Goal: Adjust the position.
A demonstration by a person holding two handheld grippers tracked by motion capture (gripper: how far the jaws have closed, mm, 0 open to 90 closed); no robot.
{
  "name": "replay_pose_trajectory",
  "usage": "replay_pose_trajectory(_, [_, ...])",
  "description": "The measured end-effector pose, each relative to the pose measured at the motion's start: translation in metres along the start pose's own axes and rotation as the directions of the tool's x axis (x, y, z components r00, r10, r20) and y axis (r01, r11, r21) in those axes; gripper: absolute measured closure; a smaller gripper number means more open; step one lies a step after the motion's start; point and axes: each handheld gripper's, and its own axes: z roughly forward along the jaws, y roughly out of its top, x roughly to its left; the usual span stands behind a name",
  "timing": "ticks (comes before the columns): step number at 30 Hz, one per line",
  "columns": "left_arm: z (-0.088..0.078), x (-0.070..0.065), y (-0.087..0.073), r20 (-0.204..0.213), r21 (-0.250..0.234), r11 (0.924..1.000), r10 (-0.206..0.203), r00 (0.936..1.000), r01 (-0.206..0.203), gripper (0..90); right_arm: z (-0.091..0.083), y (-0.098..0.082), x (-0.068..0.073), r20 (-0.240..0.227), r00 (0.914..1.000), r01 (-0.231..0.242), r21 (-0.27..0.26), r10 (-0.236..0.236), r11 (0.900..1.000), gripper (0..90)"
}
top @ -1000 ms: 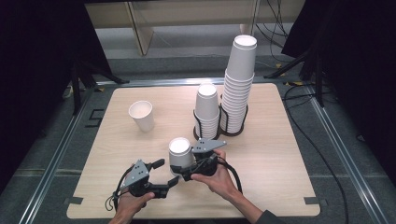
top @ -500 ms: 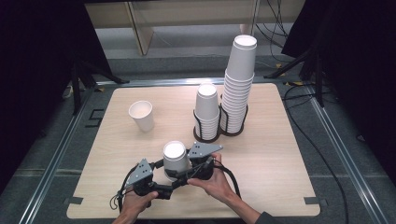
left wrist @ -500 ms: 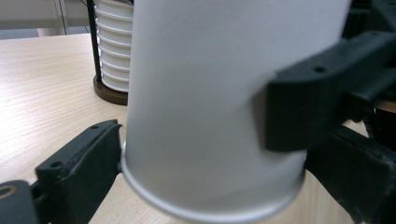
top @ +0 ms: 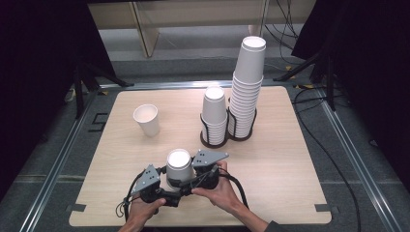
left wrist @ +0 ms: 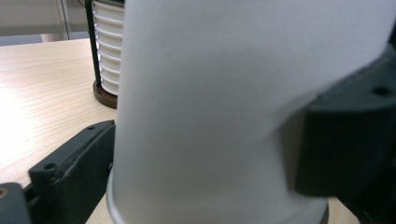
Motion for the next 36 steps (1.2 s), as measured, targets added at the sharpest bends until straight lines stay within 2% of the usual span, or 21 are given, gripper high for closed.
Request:
replay_pose_trajectory(1, [0.000, 0.000, 0.000, 0.002, 0.001, 1.0000, 0.001, 1.0000, -0.001, 1.2, 0.000, 0.000, 0.000, 0.014, 0.9996, 0.024, -0.002, -0.024, 1.000, 17.8])
replay_pose_trajectory(4, [-0.002, -0.002, 0.000, -0.012, 0.013, 0.9999, 0.007, 0.9999, -0.007, 2.3, 0.000, 0.000, 0.000, 0.011, 0.9998, 0.019, 0.001, -0.019, 1.000, 17.5])
replay_pose_trajectory(8, [-0.003, -0.003, 0.001, -0.020, 0.020, 0.9990, 0.040, 0.9990, -0.039, 5.7, 0.000, 0.000, -0.003, -0.003, 1.0000, -0.009, -0.003, 0.009, 1.000, 15.4])
replay_pose_trajectory(9, [-0.002, -0.003, 0.001, -0.021, 0.016, 0.9990, 0.041, 0.9989, -0.041, 6.5, 0.000, -0.001, -0.003, -0.027, 0.9986, -0.046, 0.003, 0.046, 0.999, 14.9])
replay_pose_trajectory(11, [-0.003, -0.004, 0.002, -0.018, 0.009, 0.9986, 0.053, 0.9984, -0.053, 8.1, -0.001, 0.000, -0.004, -0.011, 0.9993, -0.034, 0.000, 0.034, 0.999, 14.0])
replay_pose_trajectory(12, [-0.004, -0.004, 0.003, -0.023, 0.021, 0.9973, 0.071, 0.9972, -0.070, 8.7, -0.002, 0.001, -0.005, -0.007, 0.9995, -0.030, -0.007, 0.030, 1.000, 13.7])
replay_pose_trajectory(13, [-0.003, -0.004, 0.003, -0.013, 0.000, 0.9971, 0.077, 0.9970, -0.077, 9.2, -0.002, 0.002, -0.004, -0.022, 0.9992, -0.035, -0.007, 0.035, 0.999, 13.4])
replay_pose_trajectory(16, [-0.005, -0.007, 0.005, -0.033, 0.035, 0.9906, 0.133, 0.9905, -0.132, 10.0, -0.005, 0.006, -0.002, -0.009, 0.9999, -0.009, 0.007, 0.009, 1.000, 13.3])
replay_pose_trajectory(17, [-0.004, -0.007, 0.005, -0.028, 0.022, 0.9912, 0.131, 0.9909, -0.131, 10.3, -0.007, 0.007, -0.003, -0.008, 1.0000, 0.001, 0.007, -0.001, 1.000, 13.4])
replay_pose_trajectory(19, [-0.006, -0.007, 0.006, -0.028, 0.053, 0.9869, 0.154, 0.9877, -0.152, 10.7, -0.011, 0.010, -0.002, 0.000, 1.0000, 0.004, 0.019, -0.004, 1.000, 13.7])
replay_pose_trajectory(21, [-0.005, -0.007, 0.005, -0.021, 0.049, 0.9857, 0.162, 0.9865, -0.161, 11.1, -0.015, 0.013, -0.002, -0.014, 0.9998, -0.017, 0.011, 0.017, 1.000, 14.7])
replay_pose_trajectory(22, [-0.006, -0.007, 0.006, -0.029, 0.071, 0.9828, 0.173, 0.9845, -0.171, 11.2, -0.017, 0.015, -0.003, -0.003, 1.0000, 0.003, 0.000, -0.003, 1.000, 15.2])
replay_pose_trajectory(26, [-0.008, -0.006, 0.006, -0.034, 0.113, 0.9698, 0.221, 0.9747, -0.216, 11.6, -0.029, 0.024, -0.005, -0.010, 0.9999, 0.012, 0.007, -0.012, 1.000, 15.5])
replay_pose_trajectory(27, [-0.009, -0.006, 0.006, -0.031, 0.136, 0.9643, 0.234, 0.9719, -0.227, 11.7, -0.031, 0.026, -0.006, -0.017, 0.9998, 0.011, 0.008, -0.011, 1.000, 15.5])
replay_pose_trajectory(28, [-0.009, -0.006, 0.006, -0.032, 0.136, 0.9610, 0.247, 0.9685, -0.241, 11.8, -0.035, 0.028, -0.005, -0.027, 0.9995, -0.016, 0.026, 0.016, 1.000, 15.5])
replay_pose_trajectory(29, [-0.010, -0.006, 0.007, -0.032, 0.162, 0.9520, 0.268, 0.9628, -0.260, 11.9, -0.036, 0.030, -0.007, -0.025, 0.9996, 0.015, 0.023, -0.015, 1.000, 15.5])
replay_pose_trajectory(30, [-0.010, -0.007, 0.007, -0.029, 0.164, 0.9523, 0.265, 0.9637, -0.257, 12.0, -0.039, 0.031, -0.008, -0.030, 0.9995, 0.014, 0.038, -0.013, 0.999, 15.5])
replay_pose_trajectory(31, [-0.009, -0.007, 0.007, -0.023, 0.164, 0.9494, 0.275, 0.9611, -0.268, 12.1, -0.041, 0.031, -0.009, -0.031, 0.9994, 0.016, 0.039, -0.015, 0.999, 15.6])
replay_pose_trajectory(33, [-0.009, -0.008, 0.007, -0.018, 0.182, 0.9398, 0.297, 0.9546, -0.289, 12.2, -0.044, 0.032, -0.009, -0.042, 0.9991, 0.012, 0.061, -0.009, 0.998, 15.6])
replay_pose_trajectory(34, [-0.010, -0.008, 0.008, -0.021, 0.208, 0.9306, 0.312, 0.9498, -0.301, 12.2, -0.045, 0.032, -0.010, -0.045, 0.9989, 0.018, 0.076, -0.015, 0.997, 15.6])
replay_pose_trajectory(36, [-0.009, -0.009, 0.007, -0.019, 0.208, 0.9307, 0.311, 0.9502, -0.300, 12.3, -0.045, 0.031, -0.011, -0.052, 0.9985, 0.022, 0.106, -0.016, 0.994, 15.7])
